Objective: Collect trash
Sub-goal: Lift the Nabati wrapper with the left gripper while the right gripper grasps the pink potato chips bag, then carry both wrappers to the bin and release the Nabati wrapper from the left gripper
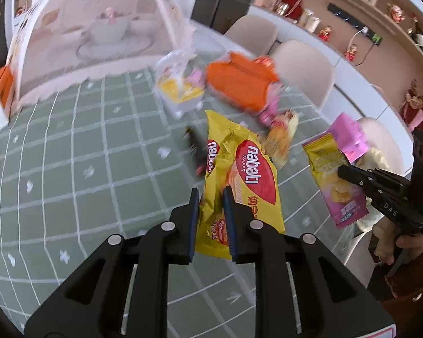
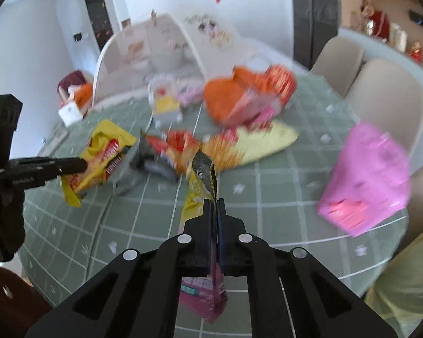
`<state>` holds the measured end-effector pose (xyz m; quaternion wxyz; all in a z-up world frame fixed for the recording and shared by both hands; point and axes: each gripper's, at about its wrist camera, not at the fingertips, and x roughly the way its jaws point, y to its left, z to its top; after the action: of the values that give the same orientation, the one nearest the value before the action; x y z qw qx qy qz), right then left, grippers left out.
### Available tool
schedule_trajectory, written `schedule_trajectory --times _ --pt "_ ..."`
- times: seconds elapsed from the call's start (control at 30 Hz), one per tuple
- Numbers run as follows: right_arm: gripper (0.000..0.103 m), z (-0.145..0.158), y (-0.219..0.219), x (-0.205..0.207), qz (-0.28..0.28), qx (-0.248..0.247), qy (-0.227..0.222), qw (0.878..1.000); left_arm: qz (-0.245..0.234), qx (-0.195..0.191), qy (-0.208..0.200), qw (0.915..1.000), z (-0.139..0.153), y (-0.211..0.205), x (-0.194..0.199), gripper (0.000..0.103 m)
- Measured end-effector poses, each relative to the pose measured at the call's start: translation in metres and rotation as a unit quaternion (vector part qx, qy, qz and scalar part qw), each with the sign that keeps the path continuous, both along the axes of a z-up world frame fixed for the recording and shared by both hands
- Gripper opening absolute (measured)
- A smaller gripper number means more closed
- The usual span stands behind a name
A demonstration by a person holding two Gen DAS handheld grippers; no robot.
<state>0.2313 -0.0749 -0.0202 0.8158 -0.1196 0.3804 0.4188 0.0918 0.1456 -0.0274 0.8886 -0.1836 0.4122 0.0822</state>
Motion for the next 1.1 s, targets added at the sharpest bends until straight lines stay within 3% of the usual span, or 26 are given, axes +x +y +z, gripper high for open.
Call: schedule_trajectory --times 0.23,0.43,0.53,0.83,1.1 --pt "0.006 0.060 -0.030 0.011 -0.075 0.016 -0.047 0.996 -0.058 0.027 -0.066 0.9958 0.060 -0.025 0.044 0.017" --pt "0.006 0.099 -0.071 0.022 -0.137 0.036 -0.093 0.986 -0.116 0.041 -0.130 0.9838 0.111 -0.062 0.097 0.017" --pt "0.006 0.111 -0.102 0.028 -0.177 0.040 -0.107 0.978 -0.152 0.031 -0.157 0.9753 0.128 -0.089 0.130 0.017" --pt "0.006 0.118 -0.215 0.054 -0.318 0.017 -0.121 0.940 -0.254 -0.005 -0.162 0.9535 0.129 -0.192 0.210 0.017" --pt "0.006 0.110 -0.298 0.068 -0.406 0.013 -0.110 0.907 -0.331 -0.042 -0.117 0.9353 0.098 -0.283 0.253 0.017"
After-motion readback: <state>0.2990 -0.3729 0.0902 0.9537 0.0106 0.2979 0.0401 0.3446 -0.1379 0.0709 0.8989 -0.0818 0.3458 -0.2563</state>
